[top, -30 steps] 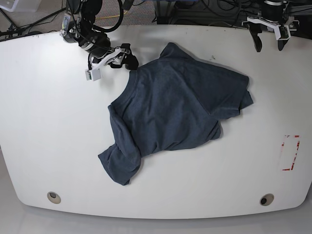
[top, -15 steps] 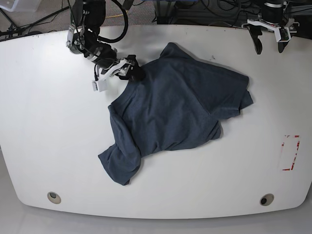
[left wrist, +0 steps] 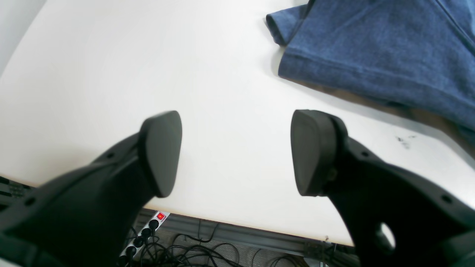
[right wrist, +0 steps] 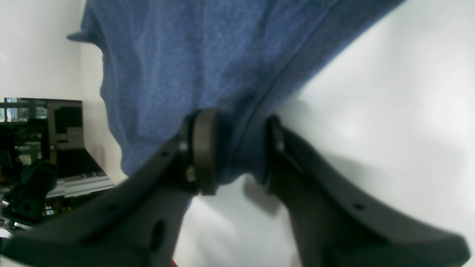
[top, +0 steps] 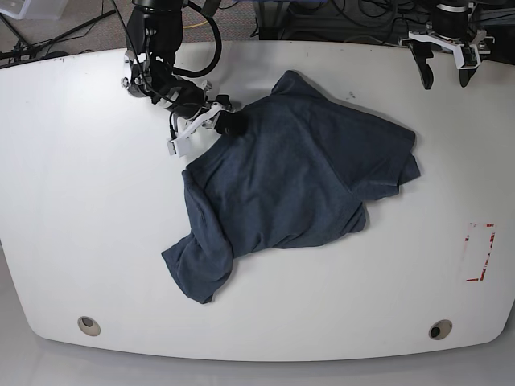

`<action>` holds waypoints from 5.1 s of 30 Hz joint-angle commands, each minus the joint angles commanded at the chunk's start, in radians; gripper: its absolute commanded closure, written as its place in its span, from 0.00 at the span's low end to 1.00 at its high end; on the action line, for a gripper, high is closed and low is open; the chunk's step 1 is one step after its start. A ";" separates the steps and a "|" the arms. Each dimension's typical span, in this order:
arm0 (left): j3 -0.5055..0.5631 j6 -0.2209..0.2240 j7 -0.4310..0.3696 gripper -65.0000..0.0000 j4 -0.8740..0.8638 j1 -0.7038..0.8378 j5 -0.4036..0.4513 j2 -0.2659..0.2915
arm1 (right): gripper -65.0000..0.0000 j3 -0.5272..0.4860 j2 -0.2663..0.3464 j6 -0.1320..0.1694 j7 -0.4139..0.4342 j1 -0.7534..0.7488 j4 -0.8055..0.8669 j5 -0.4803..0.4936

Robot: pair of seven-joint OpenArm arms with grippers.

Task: Fold the T-shirt properly
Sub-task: 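Move the right gripper to the shirt's sleeve edge and grasp it, then pull the grasped shirt edge away with the right gripper, then lower the left gripper onto the shirt's opposite edge and grasp it, then stretch the shirt between both grippers, spreading it flat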

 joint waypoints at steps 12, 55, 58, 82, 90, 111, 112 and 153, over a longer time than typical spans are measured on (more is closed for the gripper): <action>0.008 0.000 0.000 0.34 0.000 -0.006 0.002 -0.008 | 1.00 0.000 0.074 -0.069 -0.002 0.000 0.155 0.000; 0.281 0.002 0.282 0.34 -0.005 -0.338 0.290 0.021 | 1.00 -0.212 0.396 -0.060 0.071 0.675 0.311 -0.273; 0.278 0.002 0.379 0.33 -0.018 -0.404 0.253 0.029 | 1.00 -0.212 0.397 -0.021 0.071 0.667 0.308 -0.273; 0.281 -0.140 0.525 0.34 -0.270 -0.537 0.198 0.021 | 1.00 -0.209 0.399 0.020 0.071 0.644 0.311 -0.275; 0.282 -0.227 0.528 0.81 -0.322 -0.574 0.199 0.008 | 1.00 -0.186 0.397 0.020 0.071 0.644 0.307 -0.275; 0.176 -0.226 0.582 0.97 -0.109 -0.713 0.215 -0.032 | 1.00 -0.003 0.399 0.012 0.069 0.733 0.213 -0.362; 0.163 -0.227 0.598 0.97 -0.094 -0.729 0.229 -0.032 | 1.00 -0.003 0.396 0.017 0.069 0.752 0.199 -0.381; -0.028 -0.356 0.890 0.97 -0.029 -1.246 0.256 -0.322 | 1.00 -0.074 0.434 0.026 0.005 1.145 -0.124 -0.422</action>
